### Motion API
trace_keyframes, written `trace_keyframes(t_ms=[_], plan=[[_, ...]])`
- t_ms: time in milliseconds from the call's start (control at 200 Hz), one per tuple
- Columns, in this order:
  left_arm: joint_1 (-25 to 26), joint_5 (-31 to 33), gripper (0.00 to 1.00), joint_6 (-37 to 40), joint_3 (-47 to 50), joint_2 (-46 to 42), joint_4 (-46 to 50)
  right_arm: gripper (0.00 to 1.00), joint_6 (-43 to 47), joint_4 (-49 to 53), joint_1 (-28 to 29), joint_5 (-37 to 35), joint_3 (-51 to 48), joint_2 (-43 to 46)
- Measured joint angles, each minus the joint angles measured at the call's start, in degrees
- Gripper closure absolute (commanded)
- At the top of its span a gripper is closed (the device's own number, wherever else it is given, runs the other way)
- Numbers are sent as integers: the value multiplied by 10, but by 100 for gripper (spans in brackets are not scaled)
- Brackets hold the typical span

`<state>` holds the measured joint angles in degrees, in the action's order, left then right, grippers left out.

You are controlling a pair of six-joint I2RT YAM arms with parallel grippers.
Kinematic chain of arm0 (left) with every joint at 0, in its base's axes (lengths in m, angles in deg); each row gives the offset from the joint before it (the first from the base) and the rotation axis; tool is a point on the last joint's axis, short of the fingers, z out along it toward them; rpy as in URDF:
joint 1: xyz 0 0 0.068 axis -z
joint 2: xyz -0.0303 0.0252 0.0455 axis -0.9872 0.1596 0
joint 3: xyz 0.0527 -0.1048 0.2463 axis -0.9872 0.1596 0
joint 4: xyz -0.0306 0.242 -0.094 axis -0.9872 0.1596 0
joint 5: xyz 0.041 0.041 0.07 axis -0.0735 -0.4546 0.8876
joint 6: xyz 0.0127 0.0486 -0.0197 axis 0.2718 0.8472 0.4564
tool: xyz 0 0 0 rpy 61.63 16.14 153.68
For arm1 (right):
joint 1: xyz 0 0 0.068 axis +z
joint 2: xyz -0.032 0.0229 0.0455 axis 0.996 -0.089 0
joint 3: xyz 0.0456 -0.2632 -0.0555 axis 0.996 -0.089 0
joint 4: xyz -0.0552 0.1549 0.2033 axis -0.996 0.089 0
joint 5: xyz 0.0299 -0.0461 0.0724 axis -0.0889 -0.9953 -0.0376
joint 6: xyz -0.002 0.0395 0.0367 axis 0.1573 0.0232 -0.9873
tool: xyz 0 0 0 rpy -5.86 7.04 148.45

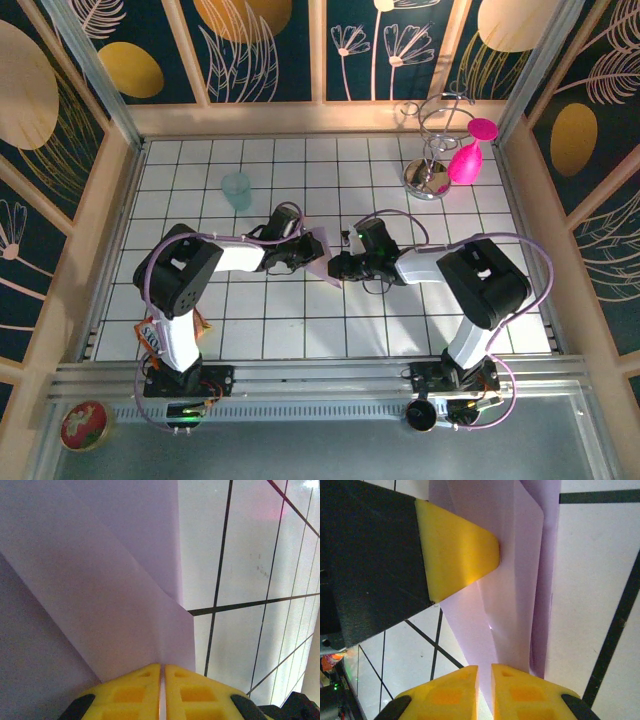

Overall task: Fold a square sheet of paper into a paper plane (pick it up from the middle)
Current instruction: Fourth fold the wing at the center of the table.

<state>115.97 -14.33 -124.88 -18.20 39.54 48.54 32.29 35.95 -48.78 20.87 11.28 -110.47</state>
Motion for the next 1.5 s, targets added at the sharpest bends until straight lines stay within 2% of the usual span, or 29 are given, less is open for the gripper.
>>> trace_keyframes(t_ms=[375,641,1071,1261,1502], plan=[[0,2,90,0,0,3,4,86,8,2,0,1,1,-10],[0,3,90,4,0,3,7,86,28,27,0,2,-11,25],[0,3,90,4,-1,3,9,86,31,34,0,-2,-21,19],[0,3,90,4,-1,3,9,86,30,41,-1,-6,-21,43],[0,3,90,4,-1,3,9,88,27,32,-1,-15,7,43]])
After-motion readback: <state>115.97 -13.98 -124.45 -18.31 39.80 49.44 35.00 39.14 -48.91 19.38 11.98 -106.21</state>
